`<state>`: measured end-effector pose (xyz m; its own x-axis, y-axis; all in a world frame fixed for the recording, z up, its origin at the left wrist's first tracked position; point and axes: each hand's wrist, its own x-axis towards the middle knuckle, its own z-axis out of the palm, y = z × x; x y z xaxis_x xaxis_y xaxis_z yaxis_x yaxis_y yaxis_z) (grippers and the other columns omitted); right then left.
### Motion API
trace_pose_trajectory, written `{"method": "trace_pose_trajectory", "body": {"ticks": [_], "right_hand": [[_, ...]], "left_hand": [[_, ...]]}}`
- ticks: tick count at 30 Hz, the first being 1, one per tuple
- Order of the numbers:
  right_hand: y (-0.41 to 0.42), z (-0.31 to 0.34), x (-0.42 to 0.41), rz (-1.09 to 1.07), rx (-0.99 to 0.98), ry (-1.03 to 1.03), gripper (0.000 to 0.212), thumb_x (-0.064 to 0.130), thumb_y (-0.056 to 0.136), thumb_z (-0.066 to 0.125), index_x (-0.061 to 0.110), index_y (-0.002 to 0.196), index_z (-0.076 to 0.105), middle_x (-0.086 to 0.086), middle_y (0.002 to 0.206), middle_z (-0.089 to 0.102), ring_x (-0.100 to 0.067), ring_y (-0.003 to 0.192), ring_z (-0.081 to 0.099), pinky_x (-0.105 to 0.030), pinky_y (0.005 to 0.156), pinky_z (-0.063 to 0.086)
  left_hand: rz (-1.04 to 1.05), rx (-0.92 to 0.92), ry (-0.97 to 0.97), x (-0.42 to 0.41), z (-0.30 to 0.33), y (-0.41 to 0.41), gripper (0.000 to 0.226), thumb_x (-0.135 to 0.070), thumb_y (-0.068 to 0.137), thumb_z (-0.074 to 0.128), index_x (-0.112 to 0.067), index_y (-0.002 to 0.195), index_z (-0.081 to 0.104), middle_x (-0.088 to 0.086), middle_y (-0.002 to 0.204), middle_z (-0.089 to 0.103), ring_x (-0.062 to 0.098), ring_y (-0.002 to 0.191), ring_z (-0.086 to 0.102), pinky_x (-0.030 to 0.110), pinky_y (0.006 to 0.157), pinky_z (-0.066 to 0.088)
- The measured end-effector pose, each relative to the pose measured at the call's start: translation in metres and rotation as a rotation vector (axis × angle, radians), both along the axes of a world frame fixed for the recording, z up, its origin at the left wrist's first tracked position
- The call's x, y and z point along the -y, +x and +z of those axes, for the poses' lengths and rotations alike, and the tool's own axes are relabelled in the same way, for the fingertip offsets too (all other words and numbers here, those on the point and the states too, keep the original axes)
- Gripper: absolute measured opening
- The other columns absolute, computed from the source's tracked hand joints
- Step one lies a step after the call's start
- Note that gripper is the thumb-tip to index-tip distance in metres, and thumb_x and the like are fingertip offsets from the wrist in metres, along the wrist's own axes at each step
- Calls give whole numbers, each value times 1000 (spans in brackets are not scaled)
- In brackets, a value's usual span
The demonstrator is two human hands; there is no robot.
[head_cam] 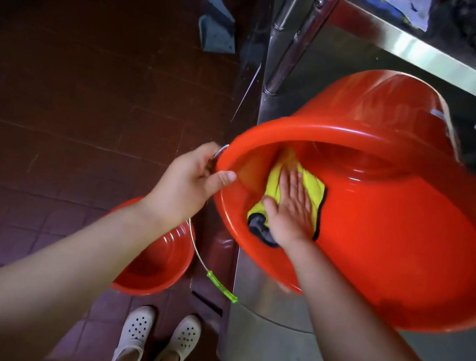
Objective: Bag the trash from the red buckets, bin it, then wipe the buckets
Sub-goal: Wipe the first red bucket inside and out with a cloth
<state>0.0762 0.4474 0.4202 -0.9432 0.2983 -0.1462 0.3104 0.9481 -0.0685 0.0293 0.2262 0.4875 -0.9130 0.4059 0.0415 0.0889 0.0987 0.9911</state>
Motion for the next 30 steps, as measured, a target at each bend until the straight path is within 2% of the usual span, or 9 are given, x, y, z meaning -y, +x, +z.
{"method": "trace_pose_trajectory", "body": {"ticks": [3,8,10,14,19,21,23,27,30], "right_hand": [[-24,-1,-36,-67,41,30,69,44,95,40,23,151,6,-2,160,0,-16,147,0,-31,116,1],[-48,-4,-69,-164,128,77,67,55,95,27,27,151,3,1,160,-3,-15,146,-6,-37,116,-1],[-48,-5,-66,-177,137,59,67,56,95,24,25,151,4,1,160,-2,-15,146,-7,-38,117,-2],[-29,-4,-33,-202,61,11,67,52,96,30,22,151,8,-1,160,1,-17,146,-5,-38,117,-1],[31,-1,53,-23,-91,-48,76,59,87,22,21,149,-1,-5,159,4,-20,147,1,-38,119,5],[45,1,67,-3,-116,-92,75,59,85,18,22,146,-5,-4,158,1,-19,146,-1,-36,119,4],[45,3,63,21,-121,-95,74,59,84,16,24,145,-10,0,157,-5,-16,146,-5,-33,119,0],[19,0,29,6,-59,-29,74,57,89,27,25,148,-5,0,159,-3,-16,146,-2,-31,117,0],[-4,-3,-8,-87,-2,-4,72,51,94,38,27,151,1,0,160,-2,-15,147,-1,-32,116,2]], "left_hand": [[-13,-16,46,0,12,-11,16,-15,82,69,-23,94,62,-8,80,63,5,70,60,15,67,49],[60,200,225,0,2,-7,15,-7,82,68,-6,96,65,-1,87,71,8,82,67,19,74,53],[42,324,178,1,-14,6,14,-4,86,63,-12,97,66,-2,90,72,10,89,67,26,84,51],[46,457,130,-1,-38,31,18,-10,91,59,1,104,64,18,106,69,28,104,64,46,102,44],[160,408,143,-6,-35,32,8,-7,88,62,-11,93,65,-4,84,71,9,84,66,29,86,50],[181,375,136,-7,-30,29,12,-5,86,63,-6,98,66,3,88,71,15,86,66,31,86,51],[170,349,121,-4,-21,22,17,-6,85,65,-4,102,66,13,95,70,22,91,66,37,89,51],[104,305,145,5,-2,2,18,-3,84,65,-20,90,68,-3,83,72,10,81,67,24,80,54],[47,236,134,8,14,-15,19,1,82,65,-1,100,66,3,85,69,1,75,65,12,71,50]]}}
